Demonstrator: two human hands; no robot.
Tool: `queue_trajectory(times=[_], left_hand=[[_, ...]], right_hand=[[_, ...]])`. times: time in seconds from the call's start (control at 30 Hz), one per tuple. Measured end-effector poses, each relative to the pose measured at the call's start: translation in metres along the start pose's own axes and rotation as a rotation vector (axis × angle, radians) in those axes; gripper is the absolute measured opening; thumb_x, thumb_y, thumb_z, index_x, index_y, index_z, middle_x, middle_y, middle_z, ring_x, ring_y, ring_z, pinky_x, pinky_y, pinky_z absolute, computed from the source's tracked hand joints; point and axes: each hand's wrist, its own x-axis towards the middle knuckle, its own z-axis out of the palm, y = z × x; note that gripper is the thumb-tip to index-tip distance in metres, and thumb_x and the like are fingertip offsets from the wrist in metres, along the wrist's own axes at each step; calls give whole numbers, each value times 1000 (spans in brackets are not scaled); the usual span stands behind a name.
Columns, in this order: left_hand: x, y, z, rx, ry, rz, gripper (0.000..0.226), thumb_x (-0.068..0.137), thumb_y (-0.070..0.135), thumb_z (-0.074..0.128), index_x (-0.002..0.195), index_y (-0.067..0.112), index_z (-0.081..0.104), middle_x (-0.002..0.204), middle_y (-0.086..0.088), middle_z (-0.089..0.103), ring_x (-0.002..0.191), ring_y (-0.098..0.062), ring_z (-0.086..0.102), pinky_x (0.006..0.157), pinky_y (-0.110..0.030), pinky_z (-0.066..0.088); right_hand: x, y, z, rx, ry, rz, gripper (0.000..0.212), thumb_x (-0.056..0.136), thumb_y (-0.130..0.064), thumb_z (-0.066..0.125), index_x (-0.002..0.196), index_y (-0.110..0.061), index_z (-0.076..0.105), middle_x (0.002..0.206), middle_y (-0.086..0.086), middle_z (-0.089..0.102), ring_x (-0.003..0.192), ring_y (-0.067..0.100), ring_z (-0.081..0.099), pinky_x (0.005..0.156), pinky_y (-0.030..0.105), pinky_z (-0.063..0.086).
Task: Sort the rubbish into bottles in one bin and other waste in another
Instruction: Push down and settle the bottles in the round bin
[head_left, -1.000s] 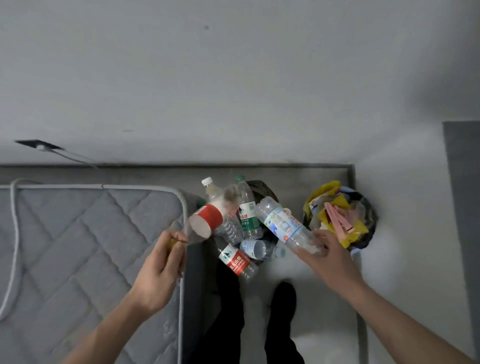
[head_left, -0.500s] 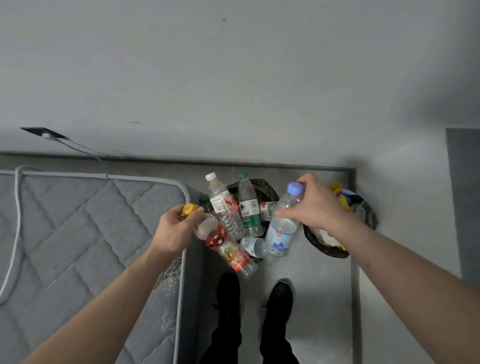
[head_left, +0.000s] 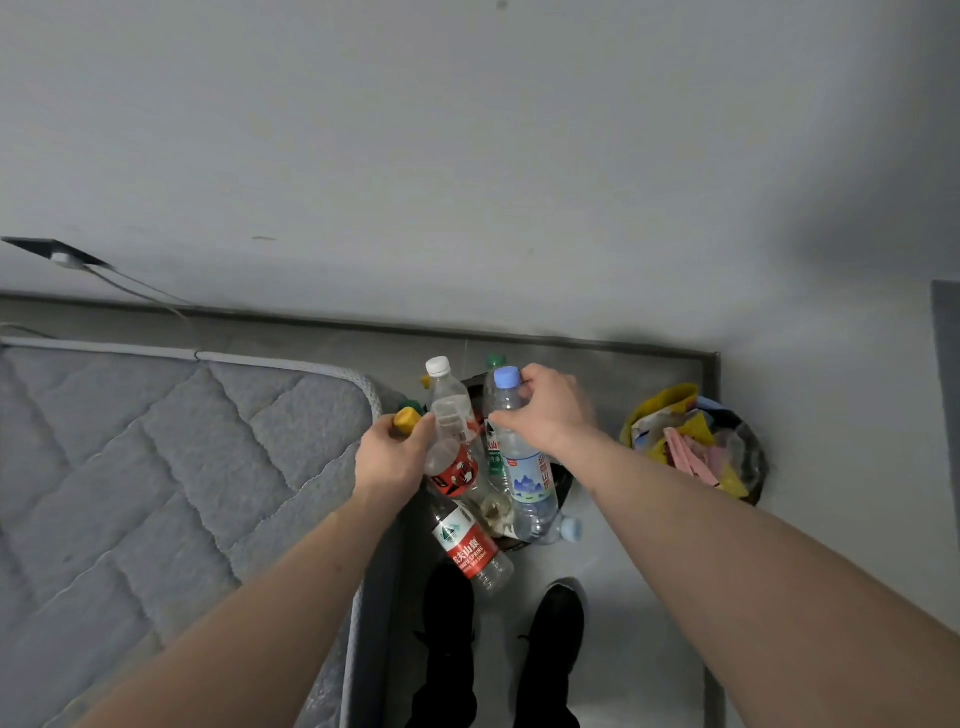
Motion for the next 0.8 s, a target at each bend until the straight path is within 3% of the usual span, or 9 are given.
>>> queue_trajectory(times=[0.13, 0.3, 0.5, 0.63, 0.73, 0.8], left_hand=[[3, -2, 3, 135, 52, 123, 43, 89, 52, 70, 116, 20, 60, 93, 3, 69, 89, -14, 67, 79, -32, 54], [5, -9, 5, 219, 74, 149, 58, 89, 51, 70, 135, 18, 56, 78, 6, 71, 78, -9, 68, 82, -39, 59], [-5, -13, 3, 247, 64, 142, 79, 92, 46, 68, 156, 15, 33, 77, 13, 71, 86, -6, 68, 91, -39, 56], [-43, -34, 0, 182, 65, 201, 80, 91, 43, 71, 157, 26, 28, 91, 19, 72, 83, 3, 67, 82, -27, 55], [-64, -59, 1, 111, 71, 198, 68, 90, 30, 74, 148, 30, 37, 103, 17, 69, 81, 5, 66, 70, -13, 49], [-75, -77, 6, 97, 52, 168, 57, 88, 29, 75, 136, 31, 46, 106, 14, 67, 83, 3, 65, 69, -14, 51]], right_hand=[[5, -7, 22, 3, 27, -37, 66, 66, -56, 85, 125, -35, 63, 115, -10, 70, 104, 16, 65, 84, 37, 57], [5, -4, 36, -66, 29, -45, 69, 73, -54, 82, 135, -35, 57, 126, -6, 66, 122, 21, 52, 89, 40, 53], [-4, 3, 38, -96, 39, -62, 76, 78, -45, 81, 144, -31, 47, 140, -5, 55, 128, 23, 47, 99, 39, 46], [-14, 11, 43, -96, 53, -79, 79, 82, -41, 80, 149, -31, 40, 149, -8, 45, 133, 21, 43, 99, 38, 46], [-22, 19, 47, -70, 74, -96, 76, 84, -37, 79, 149, -31, 41, 148, -8, 45, 132, 21, 42, 103, 37, 43], [-28, 27, 52, -63, 65, -106, 77, 83, -33, 80, 149, -31, 40, 148, -8, 45, 131, 22, 43, 104, 37, 42]])
